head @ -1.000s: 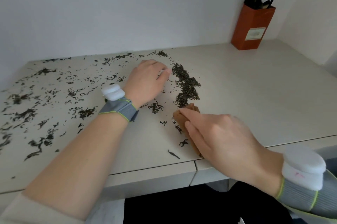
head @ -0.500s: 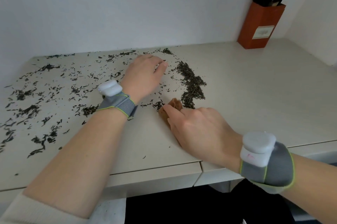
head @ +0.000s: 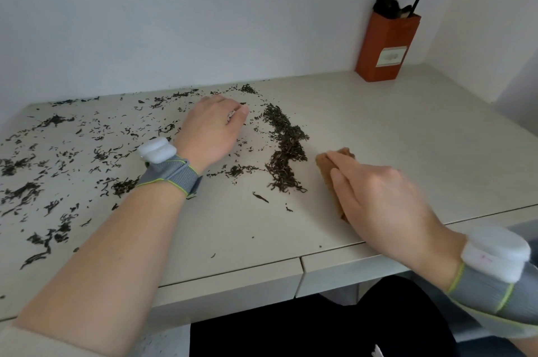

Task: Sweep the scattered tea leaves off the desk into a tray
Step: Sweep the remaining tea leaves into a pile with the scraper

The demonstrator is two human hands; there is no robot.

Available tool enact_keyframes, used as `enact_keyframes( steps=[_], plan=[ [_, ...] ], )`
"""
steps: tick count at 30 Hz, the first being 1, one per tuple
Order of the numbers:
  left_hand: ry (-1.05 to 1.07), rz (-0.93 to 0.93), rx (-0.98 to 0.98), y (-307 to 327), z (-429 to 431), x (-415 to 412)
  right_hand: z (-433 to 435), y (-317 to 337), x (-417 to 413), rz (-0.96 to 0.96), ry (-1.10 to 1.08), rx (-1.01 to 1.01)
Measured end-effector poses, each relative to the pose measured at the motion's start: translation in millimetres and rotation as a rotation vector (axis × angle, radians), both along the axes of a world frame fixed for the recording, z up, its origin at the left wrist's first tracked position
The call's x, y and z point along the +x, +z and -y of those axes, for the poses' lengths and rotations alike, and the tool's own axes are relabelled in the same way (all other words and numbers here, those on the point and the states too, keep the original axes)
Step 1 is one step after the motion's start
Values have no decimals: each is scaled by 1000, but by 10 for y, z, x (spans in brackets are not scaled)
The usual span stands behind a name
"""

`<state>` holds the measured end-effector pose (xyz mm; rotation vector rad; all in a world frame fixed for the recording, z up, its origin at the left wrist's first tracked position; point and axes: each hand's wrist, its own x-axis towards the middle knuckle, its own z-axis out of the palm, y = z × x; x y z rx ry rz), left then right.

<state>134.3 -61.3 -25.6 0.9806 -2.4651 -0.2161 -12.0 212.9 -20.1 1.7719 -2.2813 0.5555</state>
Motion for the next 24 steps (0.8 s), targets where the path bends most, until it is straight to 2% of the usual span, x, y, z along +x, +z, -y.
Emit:
enact_keyframes(
  steps=[4,8,14,24],
  plan=[
    [5,7,11,7,-11,-1,-175,-123,241,-137,-140,68],
    [9,0,19,27,-21,3,-32,-176,539,-208,-183,119],
    [24,1,17,50,-3,27,342,-167,754,-203,-76,193],
    [9,1,11,55,-8,29,603,-150,722,-72,-16,97]
  ],
)
